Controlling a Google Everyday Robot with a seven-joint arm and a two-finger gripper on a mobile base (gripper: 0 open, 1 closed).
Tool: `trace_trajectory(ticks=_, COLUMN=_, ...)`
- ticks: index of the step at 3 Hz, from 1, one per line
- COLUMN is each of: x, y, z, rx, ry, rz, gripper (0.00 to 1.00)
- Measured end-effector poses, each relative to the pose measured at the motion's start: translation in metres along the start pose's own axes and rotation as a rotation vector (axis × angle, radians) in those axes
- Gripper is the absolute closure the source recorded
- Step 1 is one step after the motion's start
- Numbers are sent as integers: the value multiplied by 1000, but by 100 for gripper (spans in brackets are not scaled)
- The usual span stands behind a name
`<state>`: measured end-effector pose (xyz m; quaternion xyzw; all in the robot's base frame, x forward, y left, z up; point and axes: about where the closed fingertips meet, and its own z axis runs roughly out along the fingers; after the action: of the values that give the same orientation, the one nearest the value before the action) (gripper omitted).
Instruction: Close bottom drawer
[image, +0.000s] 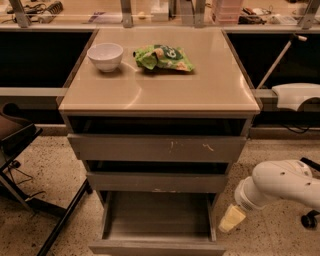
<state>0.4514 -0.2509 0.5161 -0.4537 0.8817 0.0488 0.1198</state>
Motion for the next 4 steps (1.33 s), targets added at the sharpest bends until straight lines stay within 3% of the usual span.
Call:
trace_trajectory(ticks=1, x=27, y=32, z=52, rx=-27, ry=-49, rz=-37, gripper=0)
trace_trajectory(ticks=2, x=66, y=65, z=131, rx=-54, ry=-110, rz=-72, gripper=0)
trace_trajectory(ticks=3, x=94, y=89, z=195, rx=-50, ry=-195, rz=-81, gripper=0)
trace_trajectory(ticks=4, x=124, y=123, z=251, rx=-100, ry=-250, rz=-49, gripper=0)
